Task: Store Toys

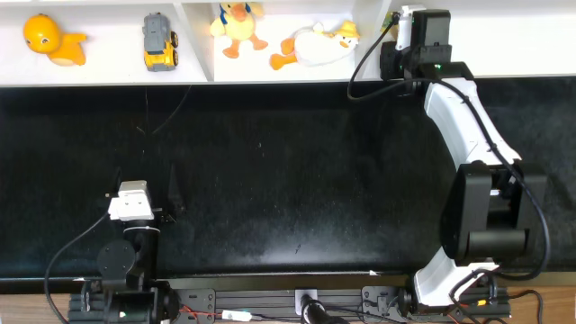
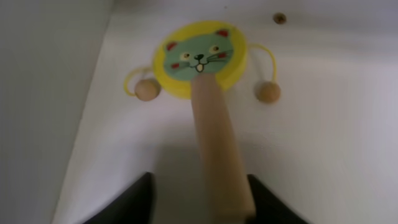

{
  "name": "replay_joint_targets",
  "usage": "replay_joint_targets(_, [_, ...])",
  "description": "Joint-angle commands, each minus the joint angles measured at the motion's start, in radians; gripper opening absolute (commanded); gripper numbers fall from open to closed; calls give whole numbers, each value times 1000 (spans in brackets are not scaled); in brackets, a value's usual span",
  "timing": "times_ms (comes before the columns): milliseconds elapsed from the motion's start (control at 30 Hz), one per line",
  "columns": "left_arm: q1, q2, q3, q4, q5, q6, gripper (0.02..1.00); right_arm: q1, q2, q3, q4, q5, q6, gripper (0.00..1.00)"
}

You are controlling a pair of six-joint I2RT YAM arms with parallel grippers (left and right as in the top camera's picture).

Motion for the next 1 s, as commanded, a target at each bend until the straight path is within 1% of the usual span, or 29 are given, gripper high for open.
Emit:
replay_joint_targets(33, [-2, -10, -2, -2, 6, -7, 998, -3, -43, 27, -71, -9, 39, 757])
replay_joint_targets(67, [-2, -10, -2, -2, 6, -7, 998, -11, -67, 25, -104, -9, 39, 849])
replay_joint_targets(133, [-2, -10, -2, -2, 6, -7, 998, -29, -114, 11, -154, -5, 38, 967])
replay_joint_targets(167, [-2, -10, -2, -2, 6, -7, 998, -44, -146, -8, -174, -1, 33, 998])
replay_joint_targets(267, [-2, -10, -2, -2, 6, -7, 998, -132, -307, -156, -202, 17, 34, 998])
replay_joint_targets(300, [-2, -10, -2, -2, 6, -7, 996, -188, -411, -264, -214, 18, 34, 996])
replay_joint_targets(433, [-2, -10, -2, -2, 6, -7, 998, -258, -604, -445, -256, 32, 34, 996])
replay_joint_targets(500, [-2, -10, -2, -2, 6, -7, 998, -262, -702, -517, -309, 55, 34, 996])
replay_joint_targets(700, [-2, -10, -2, -2, 6, -7, 998, -262, -834, -622, -471, 53, 35, 996])
replay_joint_targets(900, [-2, -10, -2, -2, 6, -7, 998, -262, -822, -624, -469, 52, 35, 998])
replay_joint_targets(933, [-2, -10, -2, -2, 6, -7, 998, -262, -822, -624, -468, 35, 35, 998])
replay_joint_targets(967, [-2, -10, -2, -2, 6, -7, 998, -262, -822, -624, -469, -11, 35, 996])
replay_joint_targets(1000, [-2, -10, -2, -2, 6, -7, 996, -262, -821, -624, -475, -20, 23, 996])
